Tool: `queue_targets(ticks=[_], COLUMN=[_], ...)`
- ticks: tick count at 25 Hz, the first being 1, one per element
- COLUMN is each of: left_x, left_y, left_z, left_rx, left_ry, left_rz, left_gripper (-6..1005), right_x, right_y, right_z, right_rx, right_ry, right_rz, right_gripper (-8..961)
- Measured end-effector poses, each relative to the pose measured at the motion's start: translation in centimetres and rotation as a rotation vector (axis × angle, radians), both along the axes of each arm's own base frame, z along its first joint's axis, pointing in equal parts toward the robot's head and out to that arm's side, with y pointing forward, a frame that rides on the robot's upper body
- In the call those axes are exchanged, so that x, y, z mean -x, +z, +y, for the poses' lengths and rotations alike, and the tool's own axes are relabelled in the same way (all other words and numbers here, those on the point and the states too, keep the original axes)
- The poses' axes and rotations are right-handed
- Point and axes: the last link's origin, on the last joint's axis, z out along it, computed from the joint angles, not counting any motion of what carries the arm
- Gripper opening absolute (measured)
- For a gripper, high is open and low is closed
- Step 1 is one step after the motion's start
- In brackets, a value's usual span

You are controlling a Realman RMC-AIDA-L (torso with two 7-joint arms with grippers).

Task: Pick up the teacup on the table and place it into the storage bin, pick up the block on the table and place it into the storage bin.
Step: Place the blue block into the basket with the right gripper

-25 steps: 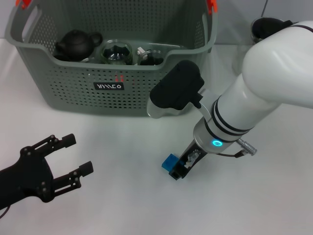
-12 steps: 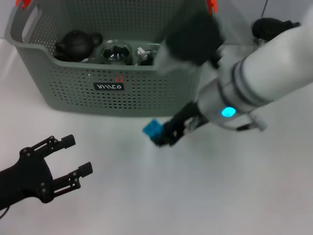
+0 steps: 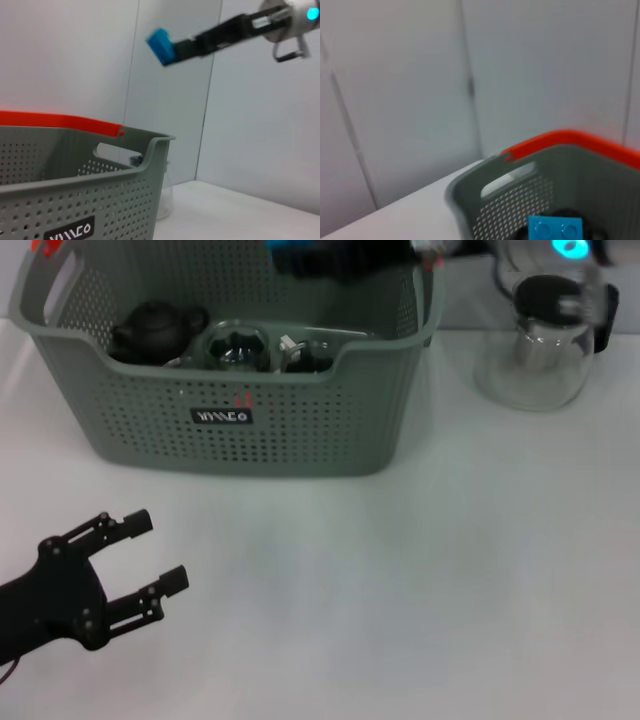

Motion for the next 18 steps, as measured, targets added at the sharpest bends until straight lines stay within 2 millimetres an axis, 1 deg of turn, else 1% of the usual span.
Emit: queue_targets(ticks=[3, 6, 8, 10, 14, 18], left_x=[-0.2, -0.3, -0.3, -0.3, -0.3, -0.4], left_y=[-0.1, -0.1, -0.2, -0.1, -0.1, -0.1], left_z=[0.1, 0.2, 0.2, 0.2, 0.2, 0.1], left_rx=[0.002, 0.003, 0.004, 0.004, 0.004, 0.005], left_ry=[-0.005, -0.010, -0.011, -0.012, -0.014, -0.016], left_rz=[-0.006, -0.009, -0.010, -0.010, -0.012, -0.014], left_gripper=[798, 798, 798, 798, 798, 798], right_x=[1.0, 1.7, 2.0, 2.4, 2.6, 2.2], right_y=[-2.0, -4.2, -5.3, -6.4, -7.8, -8.0], right_z=[2.5, 5.6, 7.5, 8.9, 10.3, 10.5], right_rx=[-0.003, -0.018, -0.040, -0.047, -0.051, -0.058], right_ry=[0.002, -0.033, -0.064, -0.087, -0.113, -0.119], right_rz=[-0.012, -0.067, -0.108, -0.145, -0.203, -0.229], right_gripper=[428, 427, 427, 428, 428, 429])
